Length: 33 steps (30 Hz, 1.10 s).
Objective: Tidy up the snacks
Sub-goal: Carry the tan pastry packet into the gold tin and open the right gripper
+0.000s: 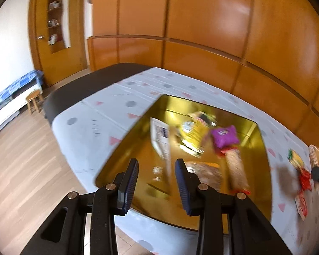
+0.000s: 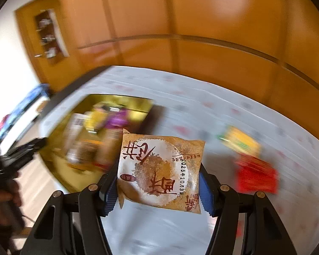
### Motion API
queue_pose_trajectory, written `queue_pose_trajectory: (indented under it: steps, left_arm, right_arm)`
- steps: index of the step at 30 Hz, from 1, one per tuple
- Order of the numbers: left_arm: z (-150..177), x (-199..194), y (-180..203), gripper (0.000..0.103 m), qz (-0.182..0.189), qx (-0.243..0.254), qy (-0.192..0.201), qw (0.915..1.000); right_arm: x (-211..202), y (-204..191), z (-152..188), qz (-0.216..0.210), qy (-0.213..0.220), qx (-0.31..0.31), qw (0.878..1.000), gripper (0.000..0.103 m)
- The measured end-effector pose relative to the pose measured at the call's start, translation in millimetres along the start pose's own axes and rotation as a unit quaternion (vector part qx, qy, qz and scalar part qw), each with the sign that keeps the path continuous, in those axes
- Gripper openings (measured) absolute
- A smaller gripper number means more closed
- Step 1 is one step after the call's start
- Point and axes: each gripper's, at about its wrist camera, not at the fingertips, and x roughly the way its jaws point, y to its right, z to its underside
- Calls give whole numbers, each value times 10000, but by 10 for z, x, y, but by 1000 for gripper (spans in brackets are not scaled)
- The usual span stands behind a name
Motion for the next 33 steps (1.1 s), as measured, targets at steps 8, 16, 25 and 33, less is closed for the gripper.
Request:
queue_pose_trajectory:
  steps: [8, 16, 25, 33]
  left_arm:
    - [61, 101, -135, 36, -71, -110, -121, 9998]
    - [120, 109, -58, 36, 52, 0, -167, 9998]
    - [159, 95, 58, 36, 123, 162, -211, 9996]
    - [191, -14, 230, 36, 253, 489, -85, 9984]
  right_arm:
    - [310, -939, -53, -620, -178, -549, 9964, 64]
    - [731, -1191, 113, -643, -627, -820, 9926, 72]
    - [492, -993, 185, -531, -431, -533, 9962, 72]
    - [227, -762, 351, -137, -233, -507, 9983, 82]
